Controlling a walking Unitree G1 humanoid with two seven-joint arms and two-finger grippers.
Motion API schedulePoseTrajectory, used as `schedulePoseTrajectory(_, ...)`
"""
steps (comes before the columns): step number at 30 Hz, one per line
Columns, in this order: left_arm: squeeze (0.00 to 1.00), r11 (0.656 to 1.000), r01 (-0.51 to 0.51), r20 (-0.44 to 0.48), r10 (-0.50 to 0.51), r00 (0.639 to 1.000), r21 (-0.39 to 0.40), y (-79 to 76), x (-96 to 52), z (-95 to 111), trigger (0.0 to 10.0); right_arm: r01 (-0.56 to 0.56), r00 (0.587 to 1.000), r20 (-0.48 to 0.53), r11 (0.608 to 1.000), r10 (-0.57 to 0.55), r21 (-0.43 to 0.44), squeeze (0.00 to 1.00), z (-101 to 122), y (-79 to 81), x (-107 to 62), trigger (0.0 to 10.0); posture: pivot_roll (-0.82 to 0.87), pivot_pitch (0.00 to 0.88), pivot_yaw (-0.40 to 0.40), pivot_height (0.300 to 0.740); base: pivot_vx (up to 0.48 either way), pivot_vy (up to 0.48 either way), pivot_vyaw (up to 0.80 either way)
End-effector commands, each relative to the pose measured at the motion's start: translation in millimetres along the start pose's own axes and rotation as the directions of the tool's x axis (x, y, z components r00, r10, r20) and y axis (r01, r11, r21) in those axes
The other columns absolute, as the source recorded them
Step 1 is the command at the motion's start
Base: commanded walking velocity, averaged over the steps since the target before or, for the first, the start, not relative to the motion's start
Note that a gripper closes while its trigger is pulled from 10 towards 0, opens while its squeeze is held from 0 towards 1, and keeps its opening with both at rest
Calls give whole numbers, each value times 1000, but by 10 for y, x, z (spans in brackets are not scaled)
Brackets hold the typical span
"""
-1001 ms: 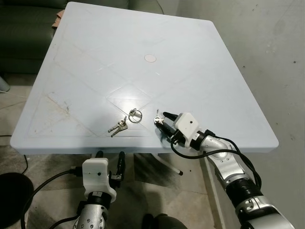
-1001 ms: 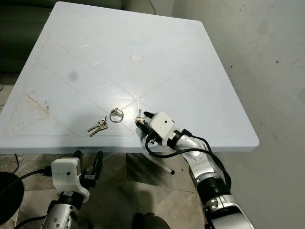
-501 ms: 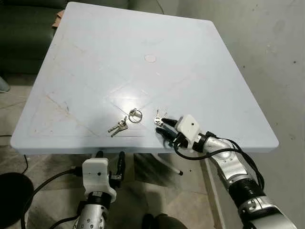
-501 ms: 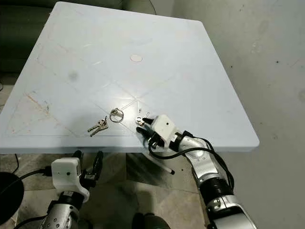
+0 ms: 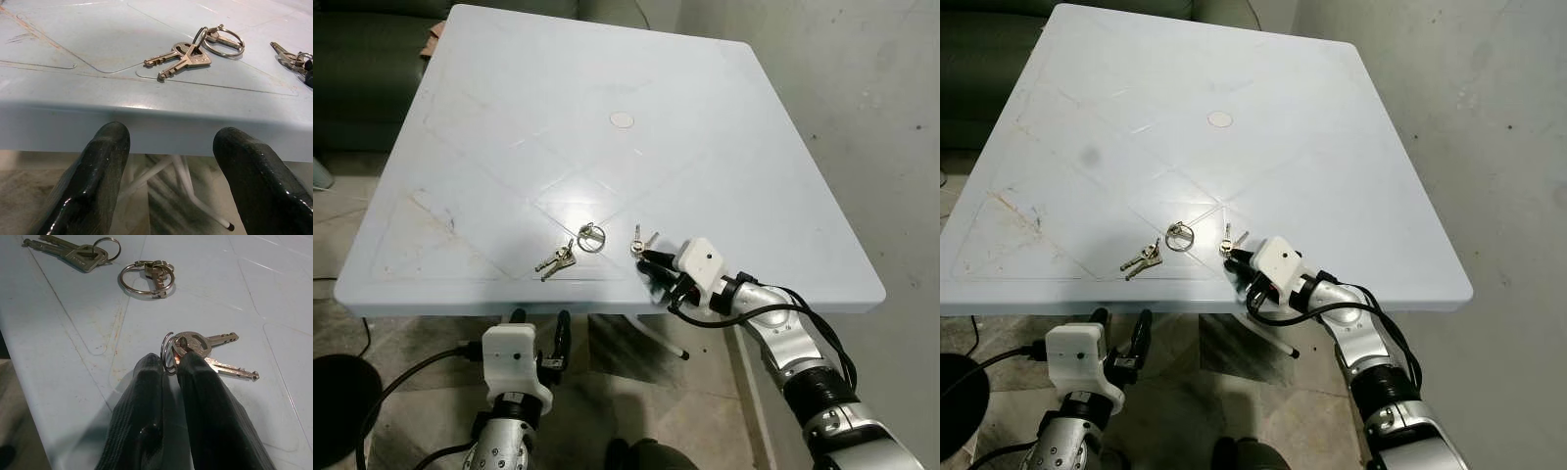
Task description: Hang keys on a hook
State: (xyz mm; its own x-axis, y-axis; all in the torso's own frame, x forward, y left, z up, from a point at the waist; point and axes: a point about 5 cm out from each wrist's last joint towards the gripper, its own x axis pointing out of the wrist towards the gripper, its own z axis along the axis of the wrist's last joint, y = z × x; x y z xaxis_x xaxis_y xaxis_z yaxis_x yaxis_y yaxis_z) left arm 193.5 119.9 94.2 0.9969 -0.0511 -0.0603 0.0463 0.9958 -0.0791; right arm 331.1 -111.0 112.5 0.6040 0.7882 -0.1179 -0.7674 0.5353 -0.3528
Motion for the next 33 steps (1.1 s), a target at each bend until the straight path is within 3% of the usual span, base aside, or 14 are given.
schedulePoseTrajectory(1,0,1000,8,-19,-9,1000,-18,-59,-20,-35,10000,6,999,-36,1000,-5,26,0,-63,1,-25,10000,38,206,-150,728,0,0,0)
schedulePoseTrajectory(15,0,1000,6,-21,-6,1000,-18,-62,-30,-38,10000,15,998,-57,998,-11,59,0,-79,-16,-18,10000,39,205,-150,728,0,0,0)
schedulePoseTrajectory(16,0,1000,7,-21,-7,1000,-19,-63,-30,-38,10000,27,998,-64,998,-23,62,1000,-80,-33,-15,10000,39,205,-150,728,0,0,0)
schedulePoseTrajectory(22,0,1000,9,-23,-10,1000,-20,-68,-31,-42,10000,11,999,-51,992,-4,130,1000,-81,-29,-13,10000,39,205,-149,728,0,0,0)
schedulePoseTrajectory(27,0,1000,9,-23,-10,1000,-21,-68,-34,-43,10000,24,997,-74,993,-16,112,1000,-87,-29,0,10000,40,206,-148,728,0,0,0)
schedulePoseTrajectory(28,0,1000,9,-24,-9,1000,-21,-67,-36,-44,10000,17,996,-87,993,-6,118,133,-97,-23,2,10000,40,206,-148,728,0,0,0)
schedulePoseTrajectory(29,0,1000,9,-23,-9,1000,-20,-67,-35,-43,10000,24,996,-82,994,-15,109,133,-90,-27,5,10000,40,206,-148,728,0,0,0)
schedulePoseTrajectory(30,0,1000,9,-24,-9,1000,-20,-67,-37,-43,10000,29,996,-87,994,-20,105,0,-92,-29,7,10000,41,207,-148,728,0,0,0)
schedulePoseTrajectory(33,0,1000,7,-24,-8,1000,-20,-66,-39,-41,10000,30,997,-72,993,-22,117,0,-80,-26,11,10000,42,209,-149,728,0,0,0)
